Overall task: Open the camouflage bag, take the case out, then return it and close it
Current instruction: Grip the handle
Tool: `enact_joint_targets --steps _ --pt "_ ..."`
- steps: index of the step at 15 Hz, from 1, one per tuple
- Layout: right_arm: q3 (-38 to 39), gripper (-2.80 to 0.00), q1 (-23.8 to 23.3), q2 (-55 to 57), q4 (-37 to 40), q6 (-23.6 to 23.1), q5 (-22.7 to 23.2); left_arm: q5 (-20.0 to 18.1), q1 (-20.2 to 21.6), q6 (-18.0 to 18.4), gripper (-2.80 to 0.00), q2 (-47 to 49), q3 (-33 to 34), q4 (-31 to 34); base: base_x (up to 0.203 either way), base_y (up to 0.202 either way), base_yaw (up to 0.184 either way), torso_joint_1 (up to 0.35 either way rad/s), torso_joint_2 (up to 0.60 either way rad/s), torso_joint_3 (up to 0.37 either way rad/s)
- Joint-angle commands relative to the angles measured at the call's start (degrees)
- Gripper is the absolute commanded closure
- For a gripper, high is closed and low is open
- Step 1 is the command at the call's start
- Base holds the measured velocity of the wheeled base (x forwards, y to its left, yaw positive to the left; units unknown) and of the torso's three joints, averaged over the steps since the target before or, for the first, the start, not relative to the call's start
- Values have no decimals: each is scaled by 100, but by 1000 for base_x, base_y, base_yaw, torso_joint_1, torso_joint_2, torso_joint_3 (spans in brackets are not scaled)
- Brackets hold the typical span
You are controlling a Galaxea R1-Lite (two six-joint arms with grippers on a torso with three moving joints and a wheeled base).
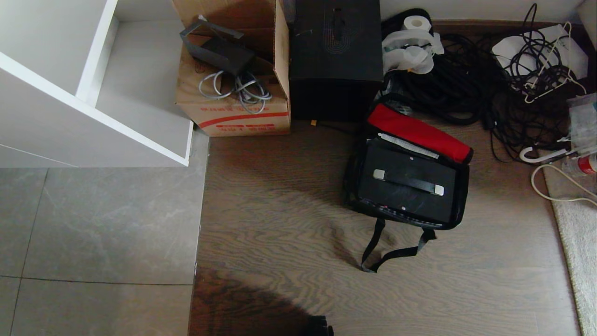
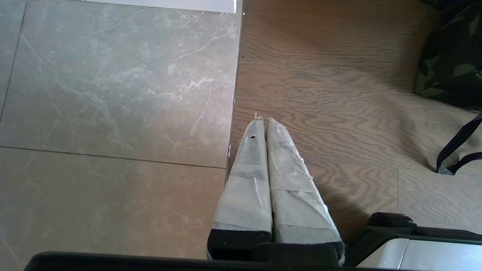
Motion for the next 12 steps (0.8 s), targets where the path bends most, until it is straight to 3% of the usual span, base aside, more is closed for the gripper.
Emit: enact_joint_targets --steps 1,12 --pt "0 0 3 9 -2 0 3 5 0 -3 0 -2 53 -2 0 0 0 0 0 0" --pt "0 0 5 9 -2 9 3 5 1 -3 0 -2 53 -2 0 0 0 0 0 0"
